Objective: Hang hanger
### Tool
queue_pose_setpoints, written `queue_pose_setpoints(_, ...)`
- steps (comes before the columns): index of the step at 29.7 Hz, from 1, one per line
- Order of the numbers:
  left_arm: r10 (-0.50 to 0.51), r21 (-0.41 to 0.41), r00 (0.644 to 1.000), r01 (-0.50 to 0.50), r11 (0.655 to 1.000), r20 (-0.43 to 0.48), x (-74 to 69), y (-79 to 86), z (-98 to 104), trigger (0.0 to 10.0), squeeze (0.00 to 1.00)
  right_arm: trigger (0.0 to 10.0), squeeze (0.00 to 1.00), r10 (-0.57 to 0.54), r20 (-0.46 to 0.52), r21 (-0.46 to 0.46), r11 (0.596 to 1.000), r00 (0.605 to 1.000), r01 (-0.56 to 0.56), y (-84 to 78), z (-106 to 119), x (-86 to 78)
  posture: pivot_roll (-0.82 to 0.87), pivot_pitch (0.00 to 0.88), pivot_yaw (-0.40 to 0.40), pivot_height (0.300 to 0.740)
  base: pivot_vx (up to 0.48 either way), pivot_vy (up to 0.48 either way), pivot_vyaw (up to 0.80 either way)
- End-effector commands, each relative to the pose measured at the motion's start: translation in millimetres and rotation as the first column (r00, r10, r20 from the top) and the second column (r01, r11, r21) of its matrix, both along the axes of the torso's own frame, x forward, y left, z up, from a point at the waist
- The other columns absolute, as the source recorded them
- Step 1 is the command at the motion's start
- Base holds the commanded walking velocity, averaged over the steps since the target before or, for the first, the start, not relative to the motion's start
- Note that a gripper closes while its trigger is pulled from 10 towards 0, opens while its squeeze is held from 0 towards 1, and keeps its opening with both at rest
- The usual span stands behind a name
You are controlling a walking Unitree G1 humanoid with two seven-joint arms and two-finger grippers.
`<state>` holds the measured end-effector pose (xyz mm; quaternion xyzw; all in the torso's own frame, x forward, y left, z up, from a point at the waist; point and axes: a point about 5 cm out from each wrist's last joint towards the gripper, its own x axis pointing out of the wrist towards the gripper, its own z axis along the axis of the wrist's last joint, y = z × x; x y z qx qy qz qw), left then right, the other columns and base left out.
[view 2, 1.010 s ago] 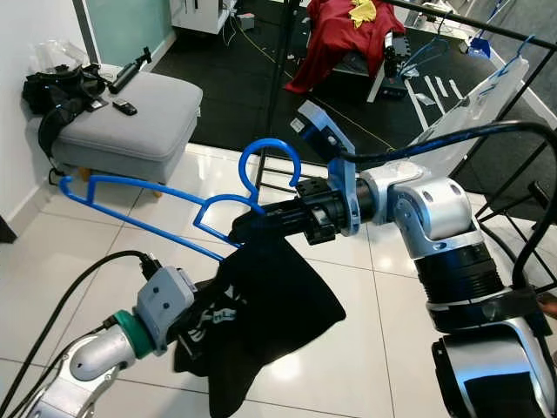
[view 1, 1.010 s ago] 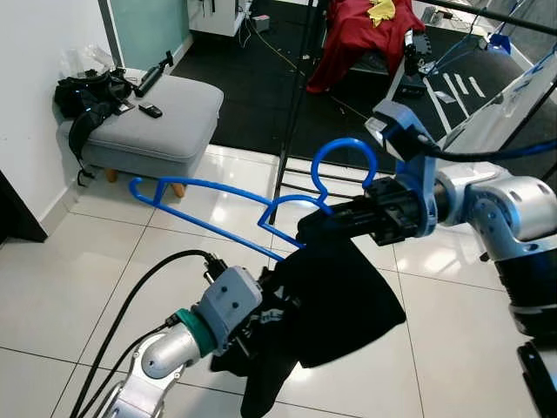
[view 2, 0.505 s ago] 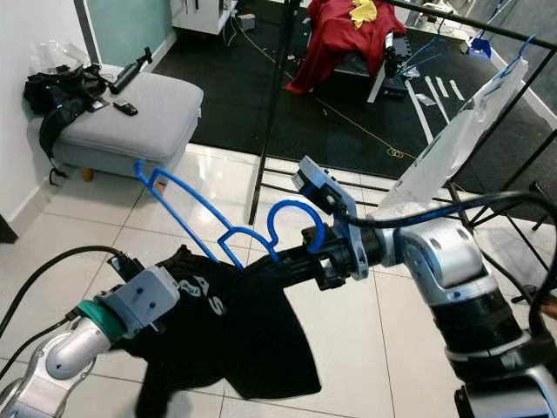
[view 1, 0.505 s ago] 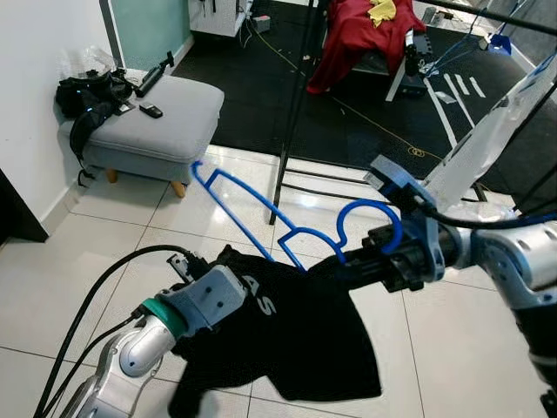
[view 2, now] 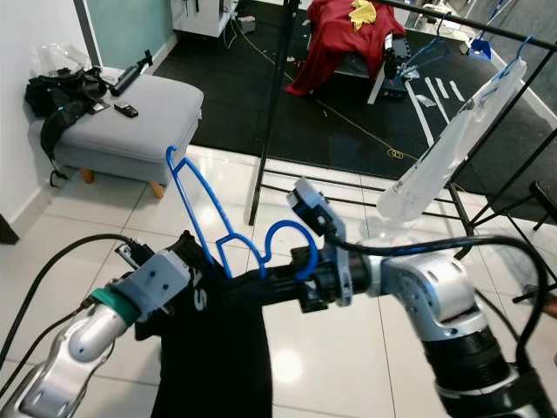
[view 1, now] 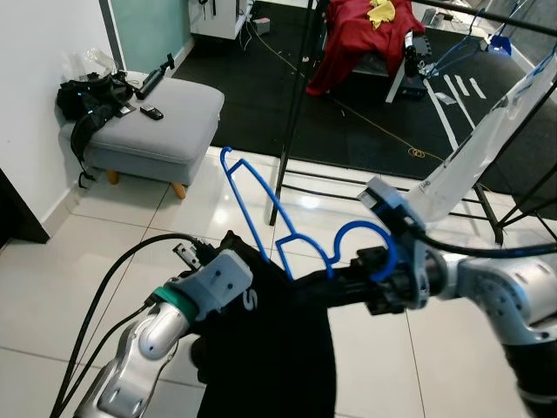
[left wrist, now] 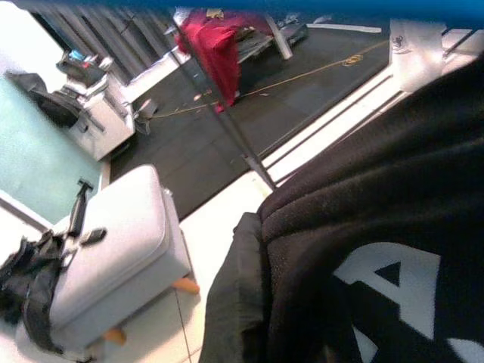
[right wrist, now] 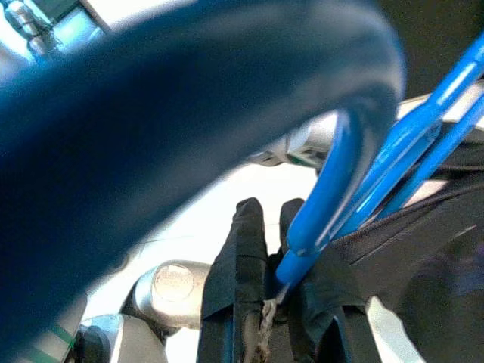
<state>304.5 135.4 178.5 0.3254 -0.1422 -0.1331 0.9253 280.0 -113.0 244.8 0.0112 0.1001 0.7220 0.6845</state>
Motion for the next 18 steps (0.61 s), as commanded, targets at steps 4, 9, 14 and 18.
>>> queue_pose_setpoints(4, 0.049, -0.093, 0.999, -0.049, 0.994, -0.012, 3.4, 5.9, 3.1, 0.0, 0.00, 10.0, 0.00, -0.107, -0.022, 0.039, 0.993, 0.994, 0.108, 8.0, -9.3, 10.9, -0.12, 0.173, -0.001, 0.740, 0.000, 0.000, 0.00)
queue_pose_setpoints(9, -0.088, -0.136, 0.996, 0.089, 0.987, 0.015, -2.5, -12.0, 15.9, 2.6, 0.00, 10.0, 0.00, -0.236, -0.095, 0.084, 0.966, 0.967, 0.244, 20.1, -18.6, 32.2, -0.12, 0.175, 0.007, 0.740, 0.000, 0.000, 0.00)
queue_pose_setpoints(14, -0.187, -0.093, 0.982, 0.187, 0.978, 0.006, -10.9, -19.1, 15.2, 3.4, 0.00, 10.0, 0.00, -0.247, -0.080, 0.060, 0.966, 0.966, 0.252, 22.4, -21.6, 34.6, -0.11, 0.179, 0.007, 0.740, 0.000, 0.000, 0.00)
queue_pose_setpoints(18, -0.221, -0.061, 0.975, 0.220, 0.974, -0.009, -15.9, -20.6, 10.9, 0.8, 0.00, 10.0, 0.00, -0.237, -0.079, 0.052, 0.969, 0.968, 0.241, 21.3, -20.9, 33.7, -0.10, 0.180, 0.003, 0.740, 0.000, 0.000, 0.00)
